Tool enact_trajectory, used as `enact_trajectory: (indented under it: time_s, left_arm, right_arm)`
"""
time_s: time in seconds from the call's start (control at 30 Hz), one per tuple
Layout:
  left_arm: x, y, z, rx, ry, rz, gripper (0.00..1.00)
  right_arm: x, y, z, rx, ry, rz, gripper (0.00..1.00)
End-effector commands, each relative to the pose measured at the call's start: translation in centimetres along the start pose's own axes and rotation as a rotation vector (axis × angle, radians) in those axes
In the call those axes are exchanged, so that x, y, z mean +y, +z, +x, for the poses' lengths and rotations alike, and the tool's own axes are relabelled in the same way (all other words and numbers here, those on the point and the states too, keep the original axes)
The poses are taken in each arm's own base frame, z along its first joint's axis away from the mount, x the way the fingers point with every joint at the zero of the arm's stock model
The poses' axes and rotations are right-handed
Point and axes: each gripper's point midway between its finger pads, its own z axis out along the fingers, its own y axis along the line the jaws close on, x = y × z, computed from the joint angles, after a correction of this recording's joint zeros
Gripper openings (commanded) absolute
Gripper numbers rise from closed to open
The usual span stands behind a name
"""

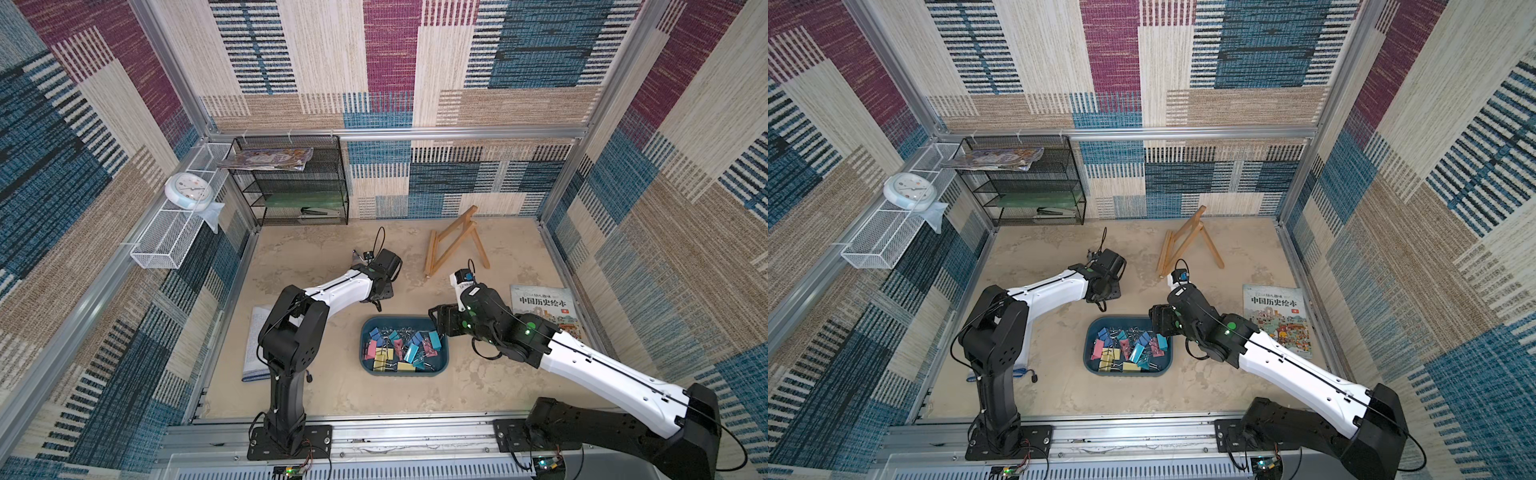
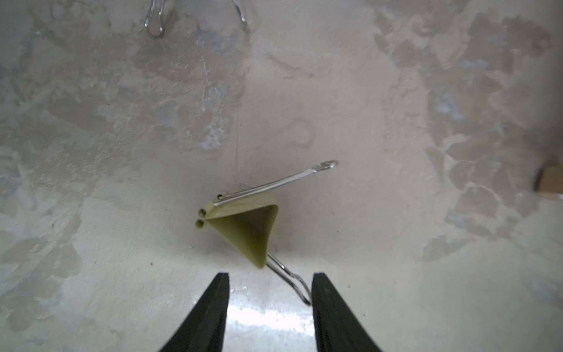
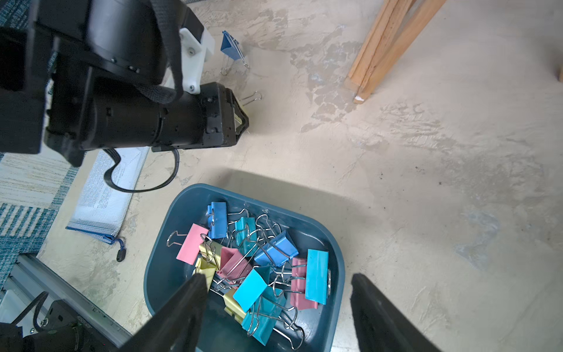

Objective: Put the binder clips in the storage box
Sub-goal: Pick up the binder clip at the center of the board.

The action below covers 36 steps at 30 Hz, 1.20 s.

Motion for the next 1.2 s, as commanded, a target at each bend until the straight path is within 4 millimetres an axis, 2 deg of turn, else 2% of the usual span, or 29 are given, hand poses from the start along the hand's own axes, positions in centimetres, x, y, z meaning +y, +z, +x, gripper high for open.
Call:
enact_trajectory:
  time_s: [0.0,0.07,0.27,0.5,0.57,0.7,0.83,1.0,1.17]
  left_arm:
    - [0.5,0.9,0.1,0.003,0.001,-0.049,0.45]
    - [0.4,1.5,0.4,0.013,0.009,-0.051,0.42]
    - [1.0,2.1,1.2,0.035,0.009,-0.077,0.2]
    - [1.3,-0.7,0.1,0.024,0.061,-0.078,0.0]
    - [1.4,-1.8,-0.3,0.026,0.077,-0.076,0.0]
    - [1.2,-5.1,-0.9,0.019,0.08,-0.019,0.0]
    - [0.5,-9.7,0.3,0.081,0.083,0.096,0.0]
    - [-1.2,-16.2,4.2,0.104,0.095,0.289,0.0]
    - [-2.7,-20.6,9.4,0.182,0.104,0.436,0.0]
  right_arm:
    - [0.1,-0.1,-0.3,-0.015,0.007,-0.005,0.79]
    - [0.0,-0.1,-0.2,-0.012,0.002,-0.003,0.79]
    - [-0.3,-0.4,-0.1,-0.021,0.002,0.006,0.79]
    - [-0.2,-0.4,-0.1,-0.021,-0.001,-0.002,0.8]
    - [-0.3,-0.5,-0.1,-0.025,0.002,-0.003,0.83]
    - [-0.7,-0.2,0.3,-0.014,0.006,0.017,0.91]
    - [-1.2,0.2,0.9,0.012,0.0,0.044,0.95]
    - [-1.7,0.7,1.1,0.003,0.008,0.058,0.99]
    - [-2.7,1.2,1.5,0.001,0.025,0.096,1.0]
